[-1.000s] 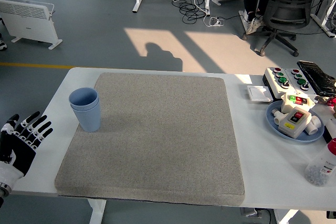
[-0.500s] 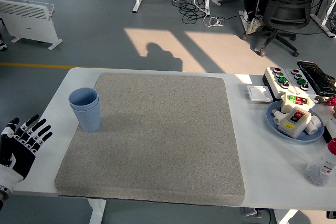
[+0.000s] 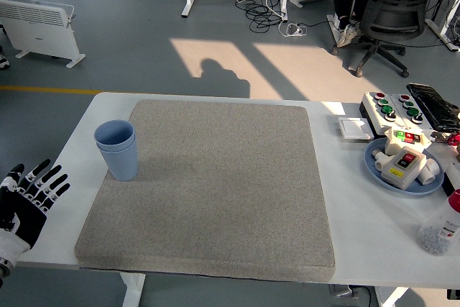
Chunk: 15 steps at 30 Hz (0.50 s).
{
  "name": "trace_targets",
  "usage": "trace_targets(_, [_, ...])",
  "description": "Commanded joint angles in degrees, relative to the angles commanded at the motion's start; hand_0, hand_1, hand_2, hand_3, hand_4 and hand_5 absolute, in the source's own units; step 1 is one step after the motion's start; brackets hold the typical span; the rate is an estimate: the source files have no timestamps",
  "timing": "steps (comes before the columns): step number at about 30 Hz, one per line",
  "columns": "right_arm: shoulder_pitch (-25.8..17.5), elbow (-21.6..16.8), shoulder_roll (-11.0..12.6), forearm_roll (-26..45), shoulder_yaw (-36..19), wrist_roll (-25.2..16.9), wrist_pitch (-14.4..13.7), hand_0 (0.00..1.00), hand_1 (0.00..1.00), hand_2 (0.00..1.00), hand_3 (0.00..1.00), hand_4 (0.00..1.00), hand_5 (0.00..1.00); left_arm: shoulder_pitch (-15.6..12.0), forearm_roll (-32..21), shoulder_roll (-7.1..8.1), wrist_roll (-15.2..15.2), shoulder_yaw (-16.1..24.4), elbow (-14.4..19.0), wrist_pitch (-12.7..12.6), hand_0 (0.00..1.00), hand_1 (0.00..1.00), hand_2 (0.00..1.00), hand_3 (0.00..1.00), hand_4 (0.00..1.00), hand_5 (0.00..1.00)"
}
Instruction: Push cup pick cup insert cup
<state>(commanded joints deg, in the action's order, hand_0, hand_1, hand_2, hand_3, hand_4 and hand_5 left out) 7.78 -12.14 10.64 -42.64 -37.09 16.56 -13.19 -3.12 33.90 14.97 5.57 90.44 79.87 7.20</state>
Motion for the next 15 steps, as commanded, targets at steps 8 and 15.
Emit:
trace_targets(8, [0.3, 0.0, 0.0, 0.3, 0.3, -0.2, 0.0, 0.71, 0.636, 0.648, 0.588, 0.123, 0.412, 0.1, 0.2, -0.05, 0.0, 0.3, 0.0, -0.1, 0.805, 0.801, 0.812, 0.819, 0.604, 0.998])
trace_targets(15, [0.8, 0.0, 0.0, 1.1, 0.7, -0.4, -0.1, 0.71, 0.636, 0.649, 0.587, 0.123, 0.412, 0.3, 0.3, 0.09, 0.0, 0.9, 0.1, -0.2, 0.807, 0.802, 0.813, 0.82, 0.615, 0.998])
